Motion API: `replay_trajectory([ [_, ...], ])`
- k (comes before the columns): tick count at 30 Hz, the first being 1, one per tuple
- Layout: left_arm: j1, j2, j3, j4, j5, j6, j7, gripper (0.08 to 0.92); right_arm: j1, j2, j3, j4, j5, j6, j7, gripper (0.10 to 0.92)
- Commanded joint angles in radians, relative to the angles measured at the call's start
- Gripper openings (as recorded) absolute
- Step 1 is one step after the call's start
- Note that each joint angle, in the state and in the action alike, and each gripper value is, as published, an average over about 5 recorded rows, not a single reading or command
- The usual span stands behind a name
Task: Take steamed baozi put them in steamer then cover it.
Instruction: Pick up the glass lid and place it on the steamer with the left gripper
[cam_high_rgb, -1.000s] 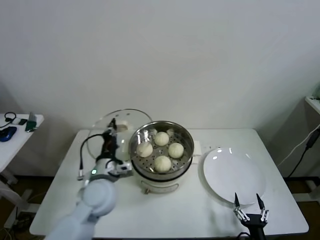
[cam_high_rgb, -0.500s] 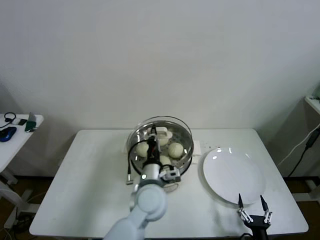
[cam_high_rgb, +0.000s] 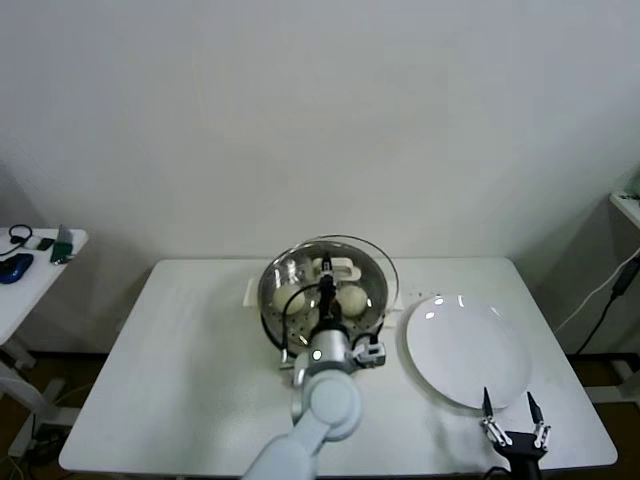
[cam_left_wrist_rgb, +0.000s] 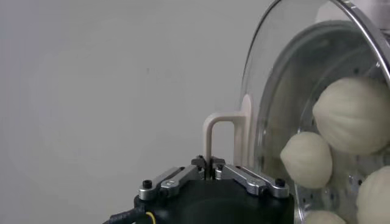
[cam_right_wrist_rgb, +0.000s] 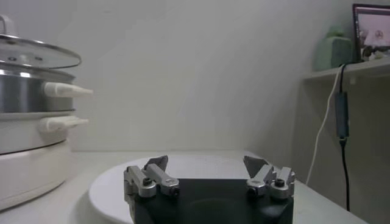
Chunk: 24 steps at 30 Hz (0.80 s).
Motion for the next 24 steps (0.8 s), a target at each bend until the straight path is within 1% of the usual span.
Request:
replay_trajectory([
  [1,0.012,-0.026,-0.005,0.035,0.054,0.007,0.010,0.141,0.002,-0.001,0.002,-0.003,0.004,0.004,0.001,0.823],
  [14,0.004,0.012,-0.026,0.048,0.043,0.006,0.004,0.141,0.000,0.008,0.004,-0.002,-0.005,0.002,-0.003,0.823],
  [24,0.015,0.005,-0.033,0.054,0.030,0.003,-0.017,0.141,-0.002,0.010,0.008,-0.004,-0.008,0.006,-0.002,0.823],
])
